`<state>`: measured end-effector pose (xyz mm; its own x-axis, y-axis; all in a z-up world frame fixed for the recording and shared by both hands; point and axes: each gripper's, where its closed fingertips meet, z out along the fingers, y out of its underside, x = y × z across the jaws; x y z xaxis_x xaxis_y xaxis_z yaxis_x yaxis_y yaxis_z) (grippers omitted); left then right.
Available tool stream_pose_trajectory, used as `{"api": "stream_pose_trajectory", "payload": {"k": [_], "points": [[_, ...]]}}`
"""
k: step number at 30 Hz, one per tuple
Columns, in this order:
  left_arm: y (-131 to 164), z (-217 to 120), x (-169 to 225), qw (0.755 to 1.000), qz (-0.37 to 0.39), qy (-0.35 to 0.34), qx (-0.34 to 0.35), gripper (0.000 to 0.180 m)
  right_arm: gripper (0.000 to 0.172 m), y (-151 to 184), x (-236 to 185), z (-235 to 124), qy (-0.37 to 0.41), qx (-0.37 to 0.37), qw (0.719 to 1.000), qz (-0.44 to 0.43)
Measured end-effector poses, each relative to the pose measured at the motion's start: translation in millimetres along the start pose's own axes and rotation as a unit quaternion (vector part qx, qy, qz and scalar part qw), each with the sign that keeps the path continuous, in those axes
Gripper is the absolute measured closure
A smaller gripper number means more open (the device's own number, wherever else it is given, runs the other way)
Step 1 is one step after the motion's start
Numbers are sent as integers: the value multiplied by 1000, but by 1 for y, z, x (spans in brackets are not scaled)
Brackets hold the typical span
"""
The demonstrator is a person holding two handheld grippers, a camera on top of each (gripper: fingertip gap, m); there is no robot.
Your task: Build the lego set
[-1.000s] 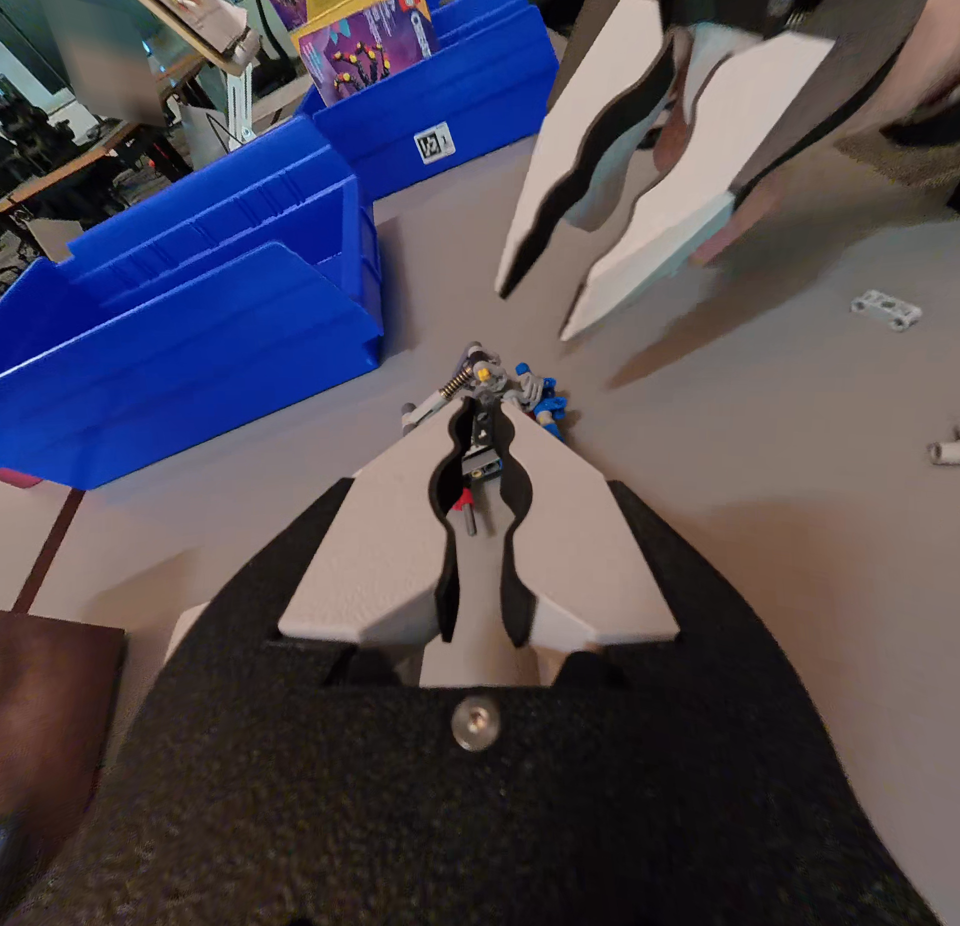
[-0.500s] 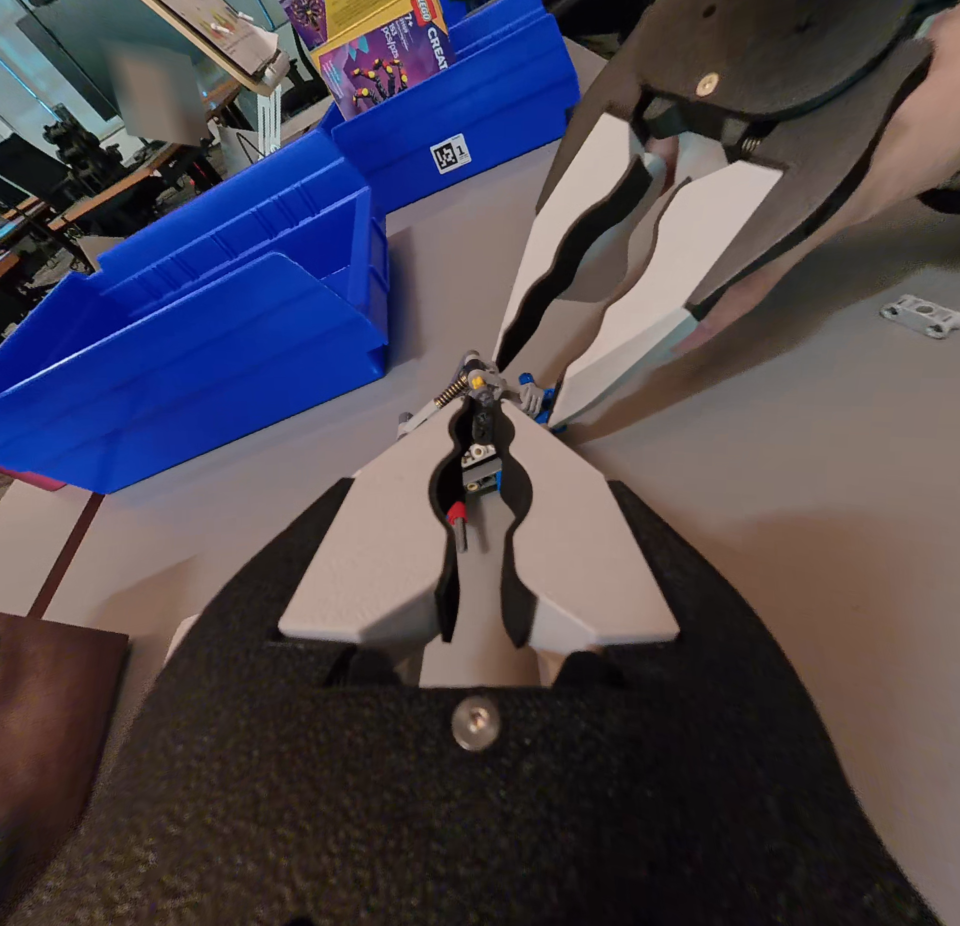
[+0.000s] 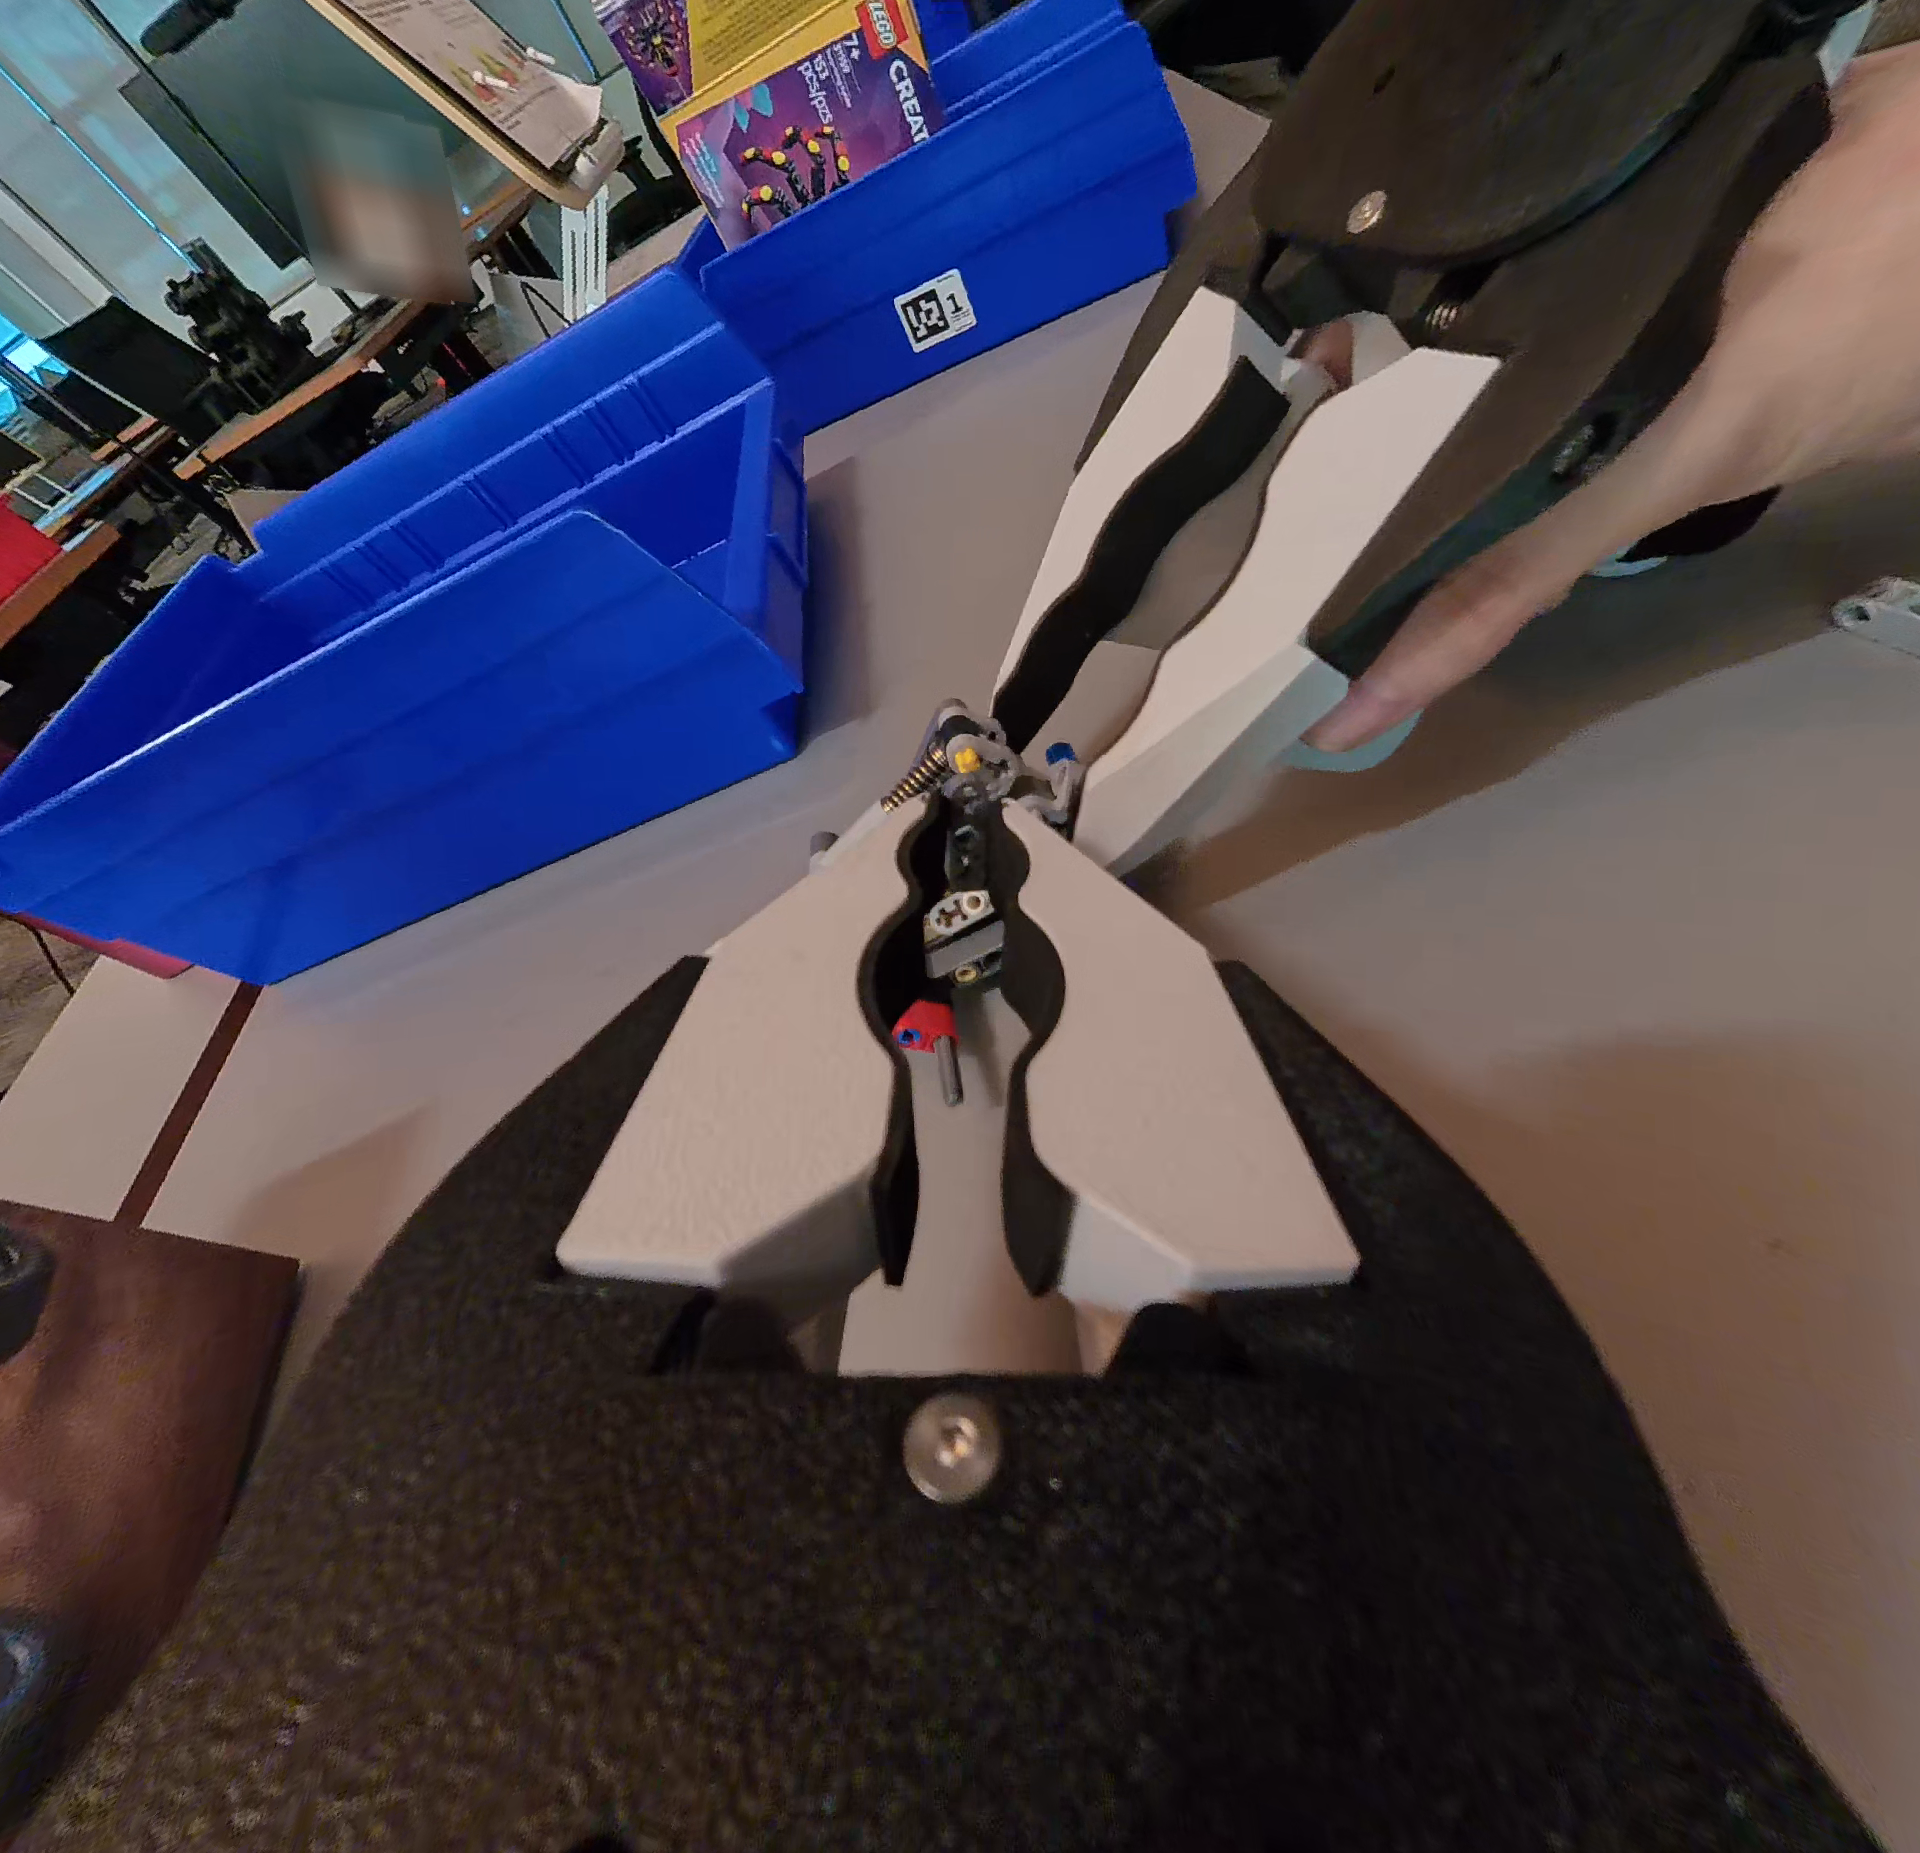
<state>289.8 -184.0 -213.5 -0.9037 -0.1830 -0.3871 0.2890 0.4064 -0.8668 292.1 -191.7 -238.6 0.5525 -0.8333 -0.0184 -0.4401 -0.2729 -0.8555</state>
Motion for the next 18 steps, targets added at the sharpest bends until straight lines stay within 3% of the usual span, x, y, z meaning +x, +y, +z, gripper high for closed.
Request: {"api": "stream_pose_trajectory", "payload": {"k": [18], "points": [[-1,2,0,1000,15,-10,4,177,131,-1,-1,0,-34,3,997,66]]}}
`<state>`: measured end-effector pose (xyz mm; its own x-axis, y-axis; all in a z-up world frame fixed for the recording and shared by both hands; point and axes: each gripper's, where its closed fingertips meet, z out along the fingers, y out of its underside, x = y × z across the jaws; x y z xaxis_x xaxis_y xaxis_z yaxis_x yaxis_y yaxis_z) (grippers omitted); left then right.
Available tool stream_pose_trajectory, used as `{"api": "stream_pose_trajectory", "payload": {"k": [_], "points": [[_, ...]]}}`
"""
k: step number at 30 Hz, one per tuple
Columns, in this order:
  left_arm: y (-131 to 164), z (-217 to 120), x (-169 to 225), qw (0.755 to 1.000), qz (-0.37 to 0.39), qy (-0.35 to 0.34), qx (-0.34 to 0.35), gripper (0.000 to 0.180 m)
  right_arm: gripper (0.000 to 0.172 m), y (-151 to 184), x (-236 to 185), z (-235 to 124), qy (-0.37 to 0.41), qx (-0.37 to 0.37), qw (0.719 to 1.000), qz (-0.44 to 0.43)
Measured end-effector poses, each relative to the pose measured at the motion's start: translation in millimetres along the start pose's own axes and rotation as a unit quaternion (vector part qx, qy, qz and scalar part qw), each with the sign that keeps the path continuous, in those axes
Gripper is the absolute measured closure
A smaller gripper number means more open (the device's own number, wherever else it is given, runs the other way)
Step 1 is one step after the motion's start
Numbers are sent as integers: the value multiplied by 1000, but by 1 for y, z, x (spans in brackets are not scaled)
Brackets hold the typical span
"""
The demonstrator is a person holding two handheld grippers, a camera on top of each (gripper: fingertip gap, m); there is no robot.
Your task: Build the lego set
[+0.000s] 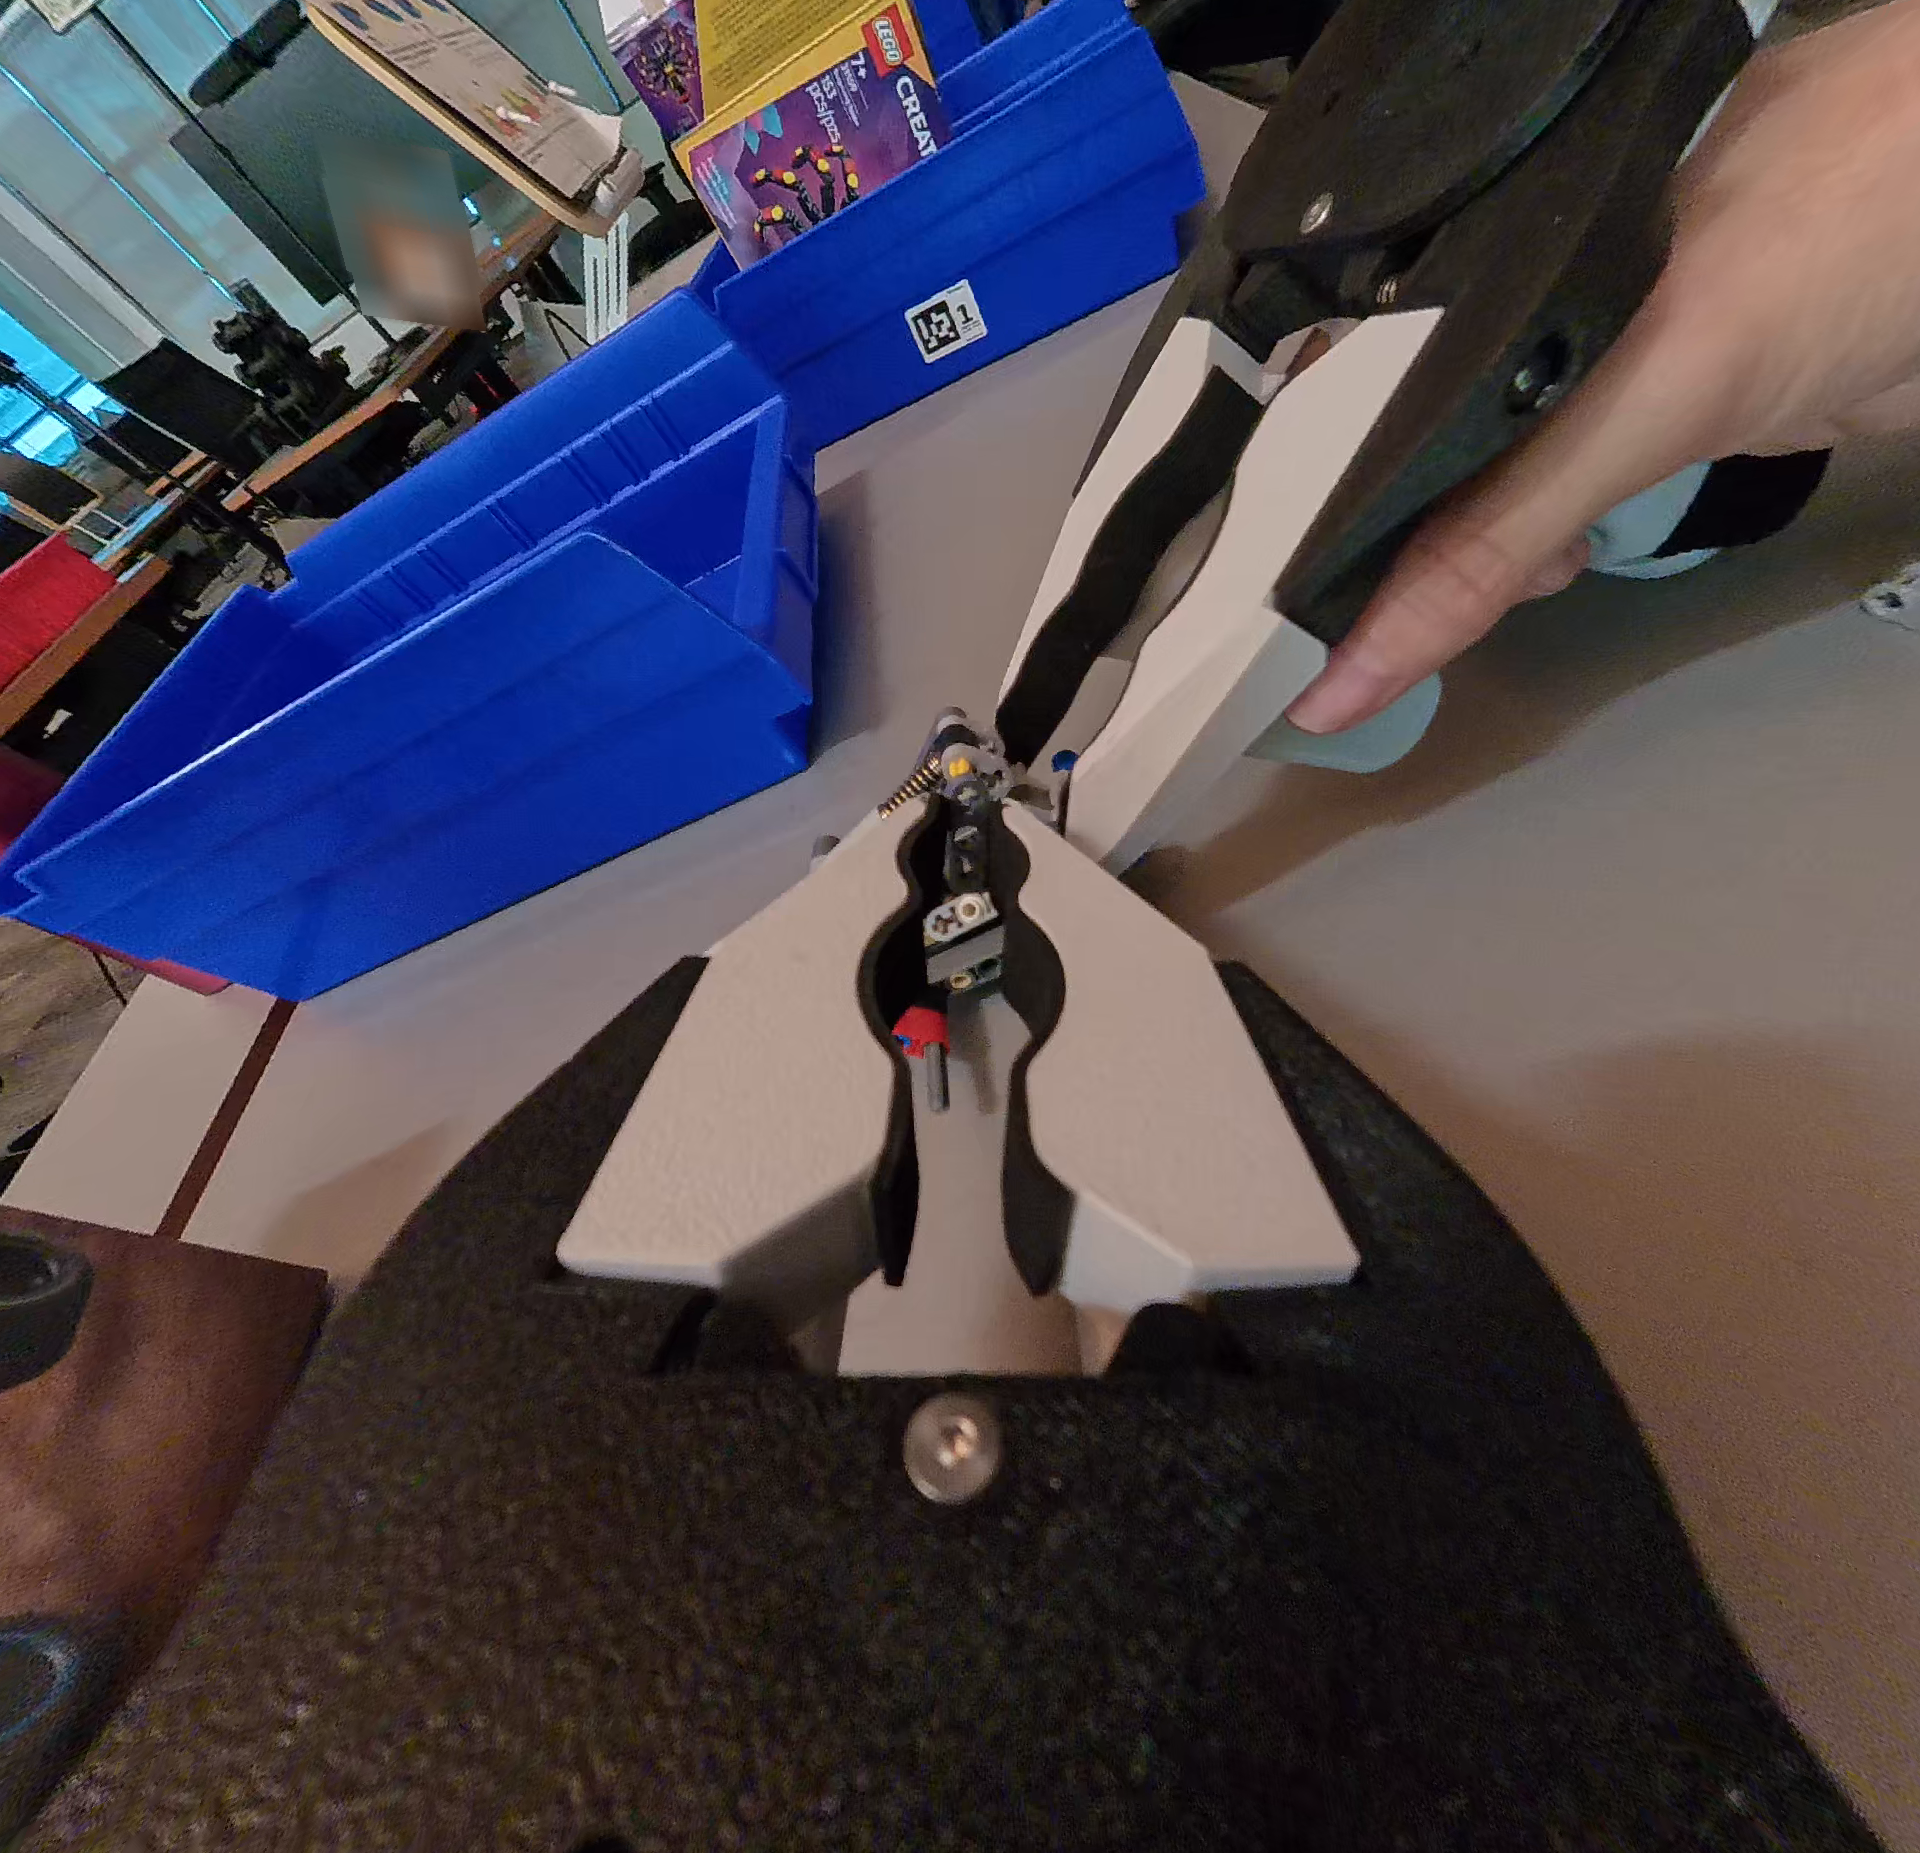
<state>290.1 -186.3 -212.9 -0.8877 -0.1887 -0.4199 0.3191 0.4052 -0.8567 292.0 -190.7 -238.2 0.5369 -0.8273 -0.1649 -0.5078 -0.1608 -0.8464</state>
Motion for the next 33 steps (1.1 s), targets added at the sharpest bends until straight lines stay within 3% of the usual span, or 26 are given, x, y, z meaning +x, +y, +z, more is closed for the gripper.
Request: {"api": "stream_pose_trajectory", "payload": {"k": [11,12,18,22,25,30,33], "points": [[2,1,-1,1000,6,6,-2,176,131,0,4,2,20,-6,999,-28],[1,1,0,1000,7,10,3,177,146,0,4,2,20,-7,999,-33],[-1,0,0,999,8,28,14,177,147,5,1,2,25,-20,997,-71],[0,-5,-7,999,-31,37,22,178,137,12,2,3,24,-42,996,-73],[11,-8,-2,994,-64,82,-14,177,135,14,3,1,23,-46,995,-81],[33,-13,24,954,-205,191,-108,177,128,15,0,-6,-1,-36,996,-83],[36,-14,23,960,-185,179,-114,177,130,20,1,-10,10,-51,995,-87]]}}
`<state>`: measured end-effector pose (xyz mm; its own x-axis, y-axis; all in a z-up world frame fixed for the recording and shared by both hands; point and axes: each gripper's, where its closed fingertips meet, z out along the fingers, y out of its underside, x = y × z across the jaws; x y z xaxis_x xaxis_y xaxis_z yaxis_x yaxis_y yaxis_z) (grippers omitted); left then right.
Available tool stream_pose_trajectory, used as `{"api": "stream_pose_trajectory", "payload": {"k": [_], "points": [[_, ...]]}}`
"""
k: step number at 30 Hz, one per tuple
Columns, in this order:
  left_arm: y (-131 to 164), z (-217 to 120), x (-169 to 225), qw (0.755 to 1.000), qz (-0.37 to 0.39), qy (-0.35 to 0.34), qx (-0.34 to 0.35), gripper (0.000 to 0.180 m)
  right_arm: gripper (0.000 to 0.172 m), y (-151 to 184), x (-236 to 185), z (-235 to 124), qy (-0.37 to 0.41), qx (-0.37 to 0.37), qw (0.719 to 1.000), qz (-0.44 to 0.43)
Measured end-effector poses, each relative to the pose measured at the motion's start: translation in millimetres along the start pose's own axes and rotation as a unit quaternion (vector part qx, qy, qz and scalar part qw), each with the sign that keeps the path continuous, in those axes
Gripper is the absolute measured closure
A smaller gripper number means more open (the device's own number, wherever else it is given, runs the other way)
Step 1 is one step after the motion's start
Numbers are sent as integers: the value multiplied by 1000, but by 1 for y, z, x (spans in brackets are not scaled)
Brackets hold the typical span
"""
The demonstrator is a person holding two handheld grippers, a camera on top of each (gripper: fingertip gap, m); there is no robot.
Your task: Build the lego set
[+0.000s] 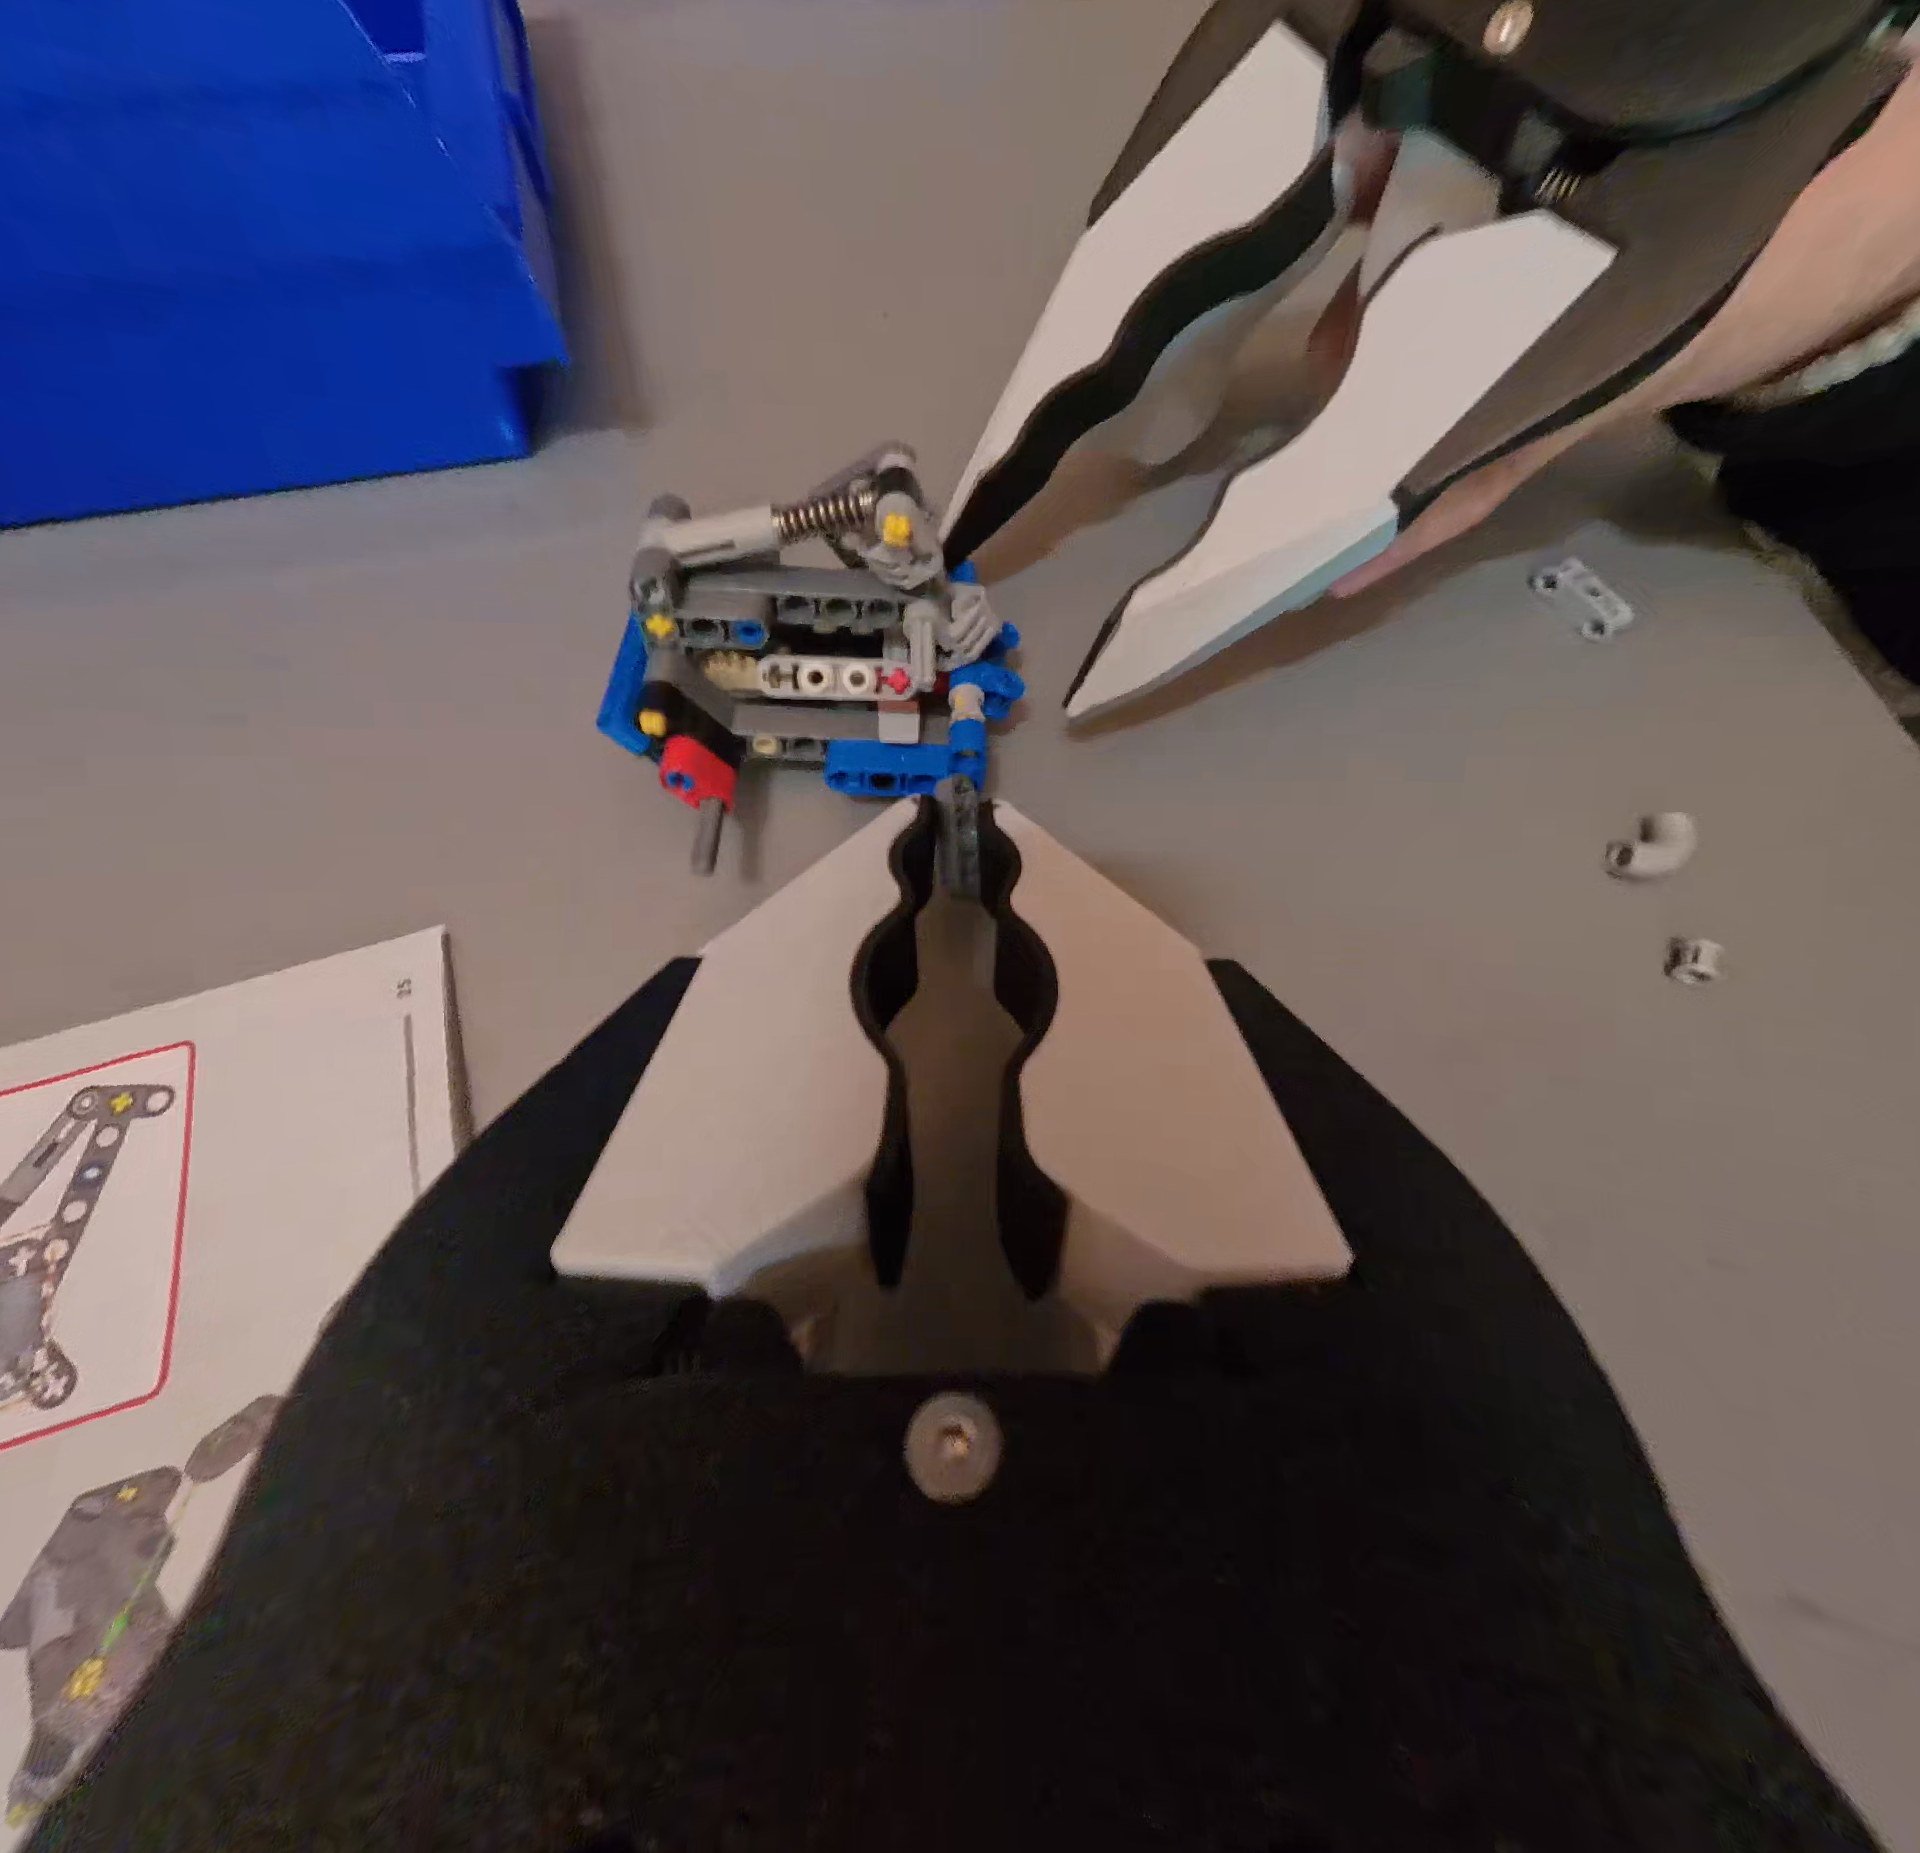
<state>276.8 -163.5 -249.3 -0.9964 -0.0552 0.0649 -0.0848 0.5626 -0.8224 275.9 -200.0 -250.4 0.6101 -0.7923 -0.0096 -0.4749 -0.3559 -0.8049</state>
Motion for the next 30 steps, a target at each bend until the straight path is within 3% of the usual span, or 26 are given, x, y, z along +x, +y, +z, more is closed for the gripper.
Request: {"api": "stream_pose_trajectory", "payload": {"k": [5,10,13,16,21,23,30], "points": [[3,-6,0,1000,24,-7,1,177,146,-4,-10,-10,9,-14,1000,-6],[-29,-23,16,989,105,-1,100,178,151,-15,-43,-7,-61,12,998,2],[-47,-35,23,982,99,15,160,178,147,-29,-55,-4,-106,64,992,28],[-53,-38,29,978,90,40,181,178,159,-35,-59,-2,-102,91,991,16],[-52,-38,29,976,123,23,178,178,158,-48,-55,-11,-83,134,988,-9],[-53,-38,30,976,122,21,177,178,168,-49,-59,-11,-97,136,986,-8],[-51,-32,22,978,130,-29,162,177,169,-46,-49,-6,-48,135,989,-29]]}}
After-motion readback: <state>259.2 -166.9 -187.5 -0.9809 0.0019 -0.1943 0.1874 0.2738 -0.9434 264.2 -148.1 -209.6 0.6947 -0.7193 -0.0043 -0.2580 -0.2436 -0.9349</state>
